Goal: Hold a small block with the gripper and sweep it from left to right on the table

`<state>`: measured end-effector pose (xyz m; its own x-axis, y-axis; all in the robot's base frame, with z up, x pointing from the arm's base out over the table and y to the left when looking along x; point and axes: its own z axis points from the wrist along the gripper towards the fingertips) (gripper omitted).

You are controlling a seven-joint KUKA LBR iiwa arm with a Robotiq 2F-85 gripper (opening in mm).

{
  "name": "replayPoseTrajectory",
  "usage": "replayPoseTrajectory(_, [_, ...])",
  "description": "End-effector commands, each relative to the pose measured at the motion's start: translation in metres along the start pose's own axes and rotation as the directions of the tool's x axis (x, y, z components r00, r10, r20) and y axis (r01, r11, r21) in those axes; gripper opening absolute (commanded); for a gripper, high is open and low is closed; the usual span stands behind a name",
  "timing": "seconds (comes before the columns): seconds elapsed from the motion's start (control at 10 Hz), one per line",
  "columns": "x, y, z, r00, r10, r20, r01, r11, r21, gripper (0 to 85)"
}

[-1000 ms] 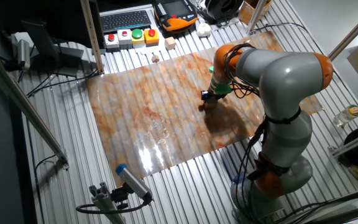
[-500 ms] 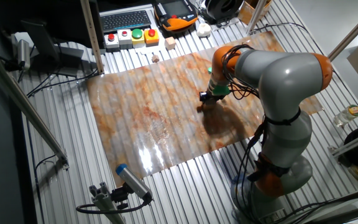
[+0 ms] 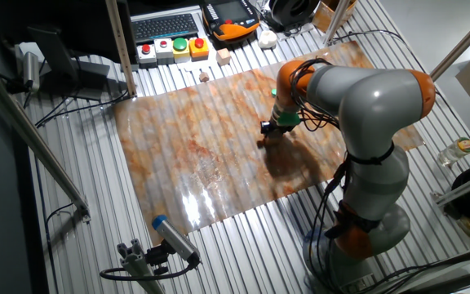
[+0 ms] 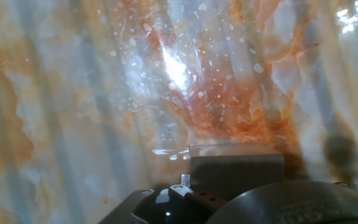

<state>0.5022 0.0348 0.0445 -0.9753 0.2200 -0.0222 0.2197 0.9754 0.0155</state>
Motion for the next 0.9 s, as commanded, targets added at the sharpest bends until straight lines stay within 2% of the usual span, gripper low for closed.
replayPoseTrajectory(0.0, [0.0, 0.001, 0.0, 1.0, 0.0, 0.0, 0.0, 1.0, 0.0, 0.0])
replayPoseTrajectory(0.8, [0.0, 0.013, -0.001, 1.0, 0.005, -0.015, -0.005, 1.0, -0.002, 0.0])
